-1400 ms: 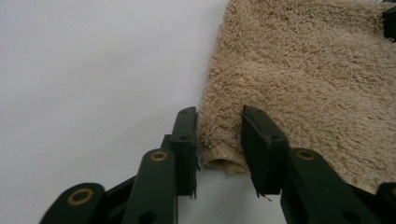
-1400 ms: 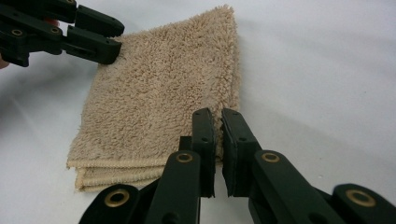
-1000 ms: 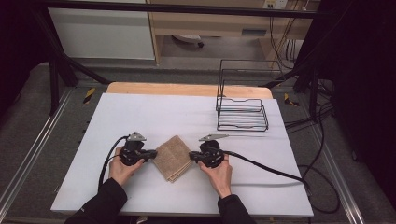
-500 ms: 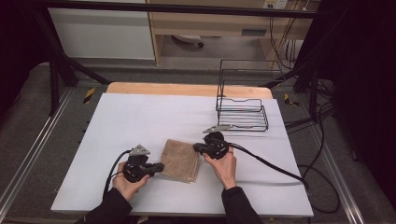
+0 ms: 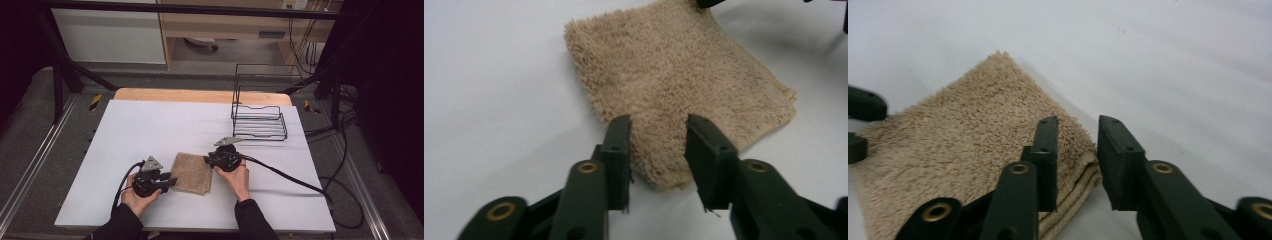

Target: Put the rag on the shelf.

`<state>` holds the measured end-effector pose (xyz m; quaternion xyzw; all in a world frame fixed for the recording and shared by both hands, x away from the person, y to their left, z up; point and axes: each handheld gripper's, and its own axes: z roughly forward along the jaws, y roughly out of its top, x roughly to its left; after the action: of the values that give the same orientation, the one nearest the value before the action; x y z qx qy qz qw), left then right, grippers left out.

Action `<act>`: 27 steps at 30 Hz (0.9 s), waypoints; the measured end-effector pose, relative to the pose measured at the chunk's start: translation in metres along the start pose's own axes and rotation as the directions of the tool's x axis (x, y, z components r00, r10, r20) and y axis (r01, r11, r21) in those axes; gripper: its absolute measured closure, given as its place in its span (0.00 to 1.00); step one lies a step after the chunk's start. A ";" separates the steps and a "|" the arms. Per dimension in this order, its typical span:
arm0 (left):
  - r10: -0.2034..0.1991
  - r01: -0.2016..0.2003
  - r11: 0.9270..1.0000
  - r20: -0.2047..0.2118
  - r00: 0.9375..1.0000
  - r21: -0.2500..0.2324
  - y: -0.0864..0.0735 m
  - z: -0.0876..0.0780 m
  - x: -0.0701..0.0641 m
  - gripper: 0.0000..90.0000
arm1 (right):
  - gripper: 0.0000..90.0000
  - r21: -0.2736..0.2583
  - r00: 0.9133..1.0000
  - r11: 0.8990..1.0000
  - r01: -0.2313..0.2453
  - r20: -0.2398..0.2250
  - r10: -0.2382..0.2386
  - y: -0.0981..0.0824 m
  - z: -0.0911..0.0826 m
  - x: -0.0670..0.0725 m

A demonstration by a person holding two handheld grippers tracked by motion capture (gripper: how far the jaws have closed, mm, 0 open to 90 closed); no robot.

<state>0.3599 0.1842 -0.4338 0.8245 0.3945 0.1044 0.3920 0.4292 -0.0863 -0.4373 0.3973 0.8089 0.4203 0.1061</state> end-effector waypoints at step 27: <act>0.002 0.001 1.000 -0.094 0.996 0.028 0.048 0.035 0.040 0.22 | 0.05 -0.041 0.999 0.998 -0.038 0.018 0.039 -0.038 -0.061 -0.029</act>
<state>0.4311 0.1754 -0.4274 0.8241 0.4137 0.1376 0.3616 0.3967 -0.1566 -0.4325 0.4146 0.7912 0.4350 0.1137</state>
